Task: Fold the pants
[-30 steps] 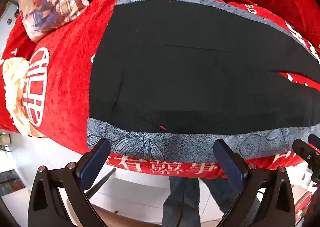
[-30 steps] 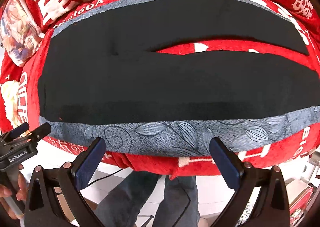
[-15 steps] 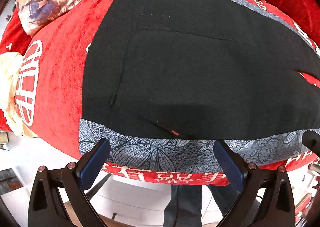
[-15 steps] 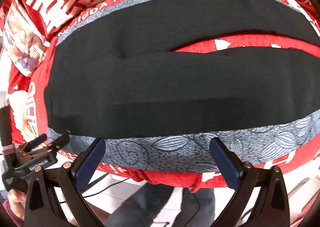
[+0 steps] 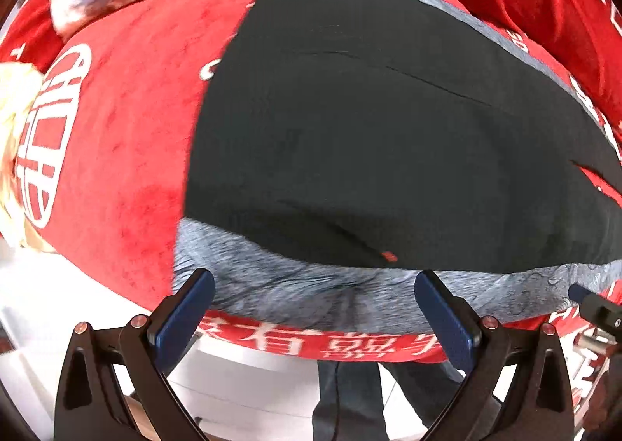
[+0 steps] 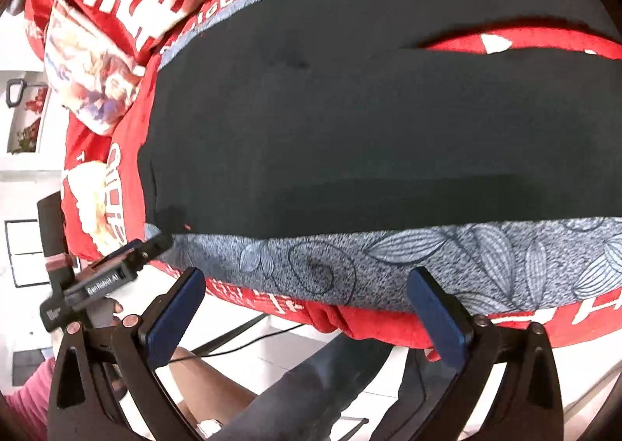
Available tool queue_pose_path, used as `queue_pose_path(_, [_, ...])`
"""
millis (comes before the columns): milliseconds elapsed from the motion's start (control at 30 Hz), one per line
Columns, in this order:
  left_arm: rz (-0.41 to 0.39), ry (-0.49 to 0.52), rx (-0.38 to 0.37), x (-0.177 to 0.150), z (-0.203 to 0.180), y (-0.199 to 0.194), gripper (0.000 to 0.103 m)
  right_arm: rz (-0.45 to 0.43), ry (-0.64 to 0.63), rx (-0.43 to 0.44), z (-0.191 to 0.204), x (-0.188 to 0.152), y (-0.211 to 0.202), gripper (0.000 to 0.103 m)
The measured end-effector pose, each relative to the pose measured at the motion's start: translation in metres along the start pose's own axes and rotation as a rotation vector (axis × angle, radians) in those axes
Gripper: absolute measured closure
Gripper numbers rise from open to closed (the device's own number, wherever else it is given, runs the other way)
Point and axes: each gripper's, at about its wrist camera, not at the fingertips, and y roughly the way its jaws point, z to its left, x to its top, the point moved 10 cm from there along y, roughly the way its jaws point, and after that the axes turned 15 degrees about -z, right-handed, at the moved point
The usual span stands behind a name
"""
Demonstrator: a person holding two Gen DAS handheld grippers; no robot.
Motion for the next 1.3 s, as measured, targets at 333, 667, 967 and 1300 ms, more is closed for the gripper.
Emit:
queue_pose_path(333, [0.003, -0.247, -0.223, -0.038, 0.028, 0.014, 0.0, 0.09, 0.234, 0.183, -0.009, -0.041, 0.027, 0.008])
queue_pose_path(667, [-0.044, -0.382, -0.338, -0.023, 0.018, 0.02, 0.0, 0.065, 0.423, 0.3, -0.022, -0.041, 0.044, 0.02])
queue_pose_path(967, [-0.018, -0.336, -0.317, -0.018, 0.01, 0.029, 0.0, -0.01, 0.5, 0.364, -0.024, -0.035, 0.043, 0.02])
queue_pose_path(1300, [0.013, -0.417, -0.231, -0.024, 0.038, 0.025, 0.066, -0.031, 0.589, 0.318, -0.035, -0.01, 0.025, 0.096])
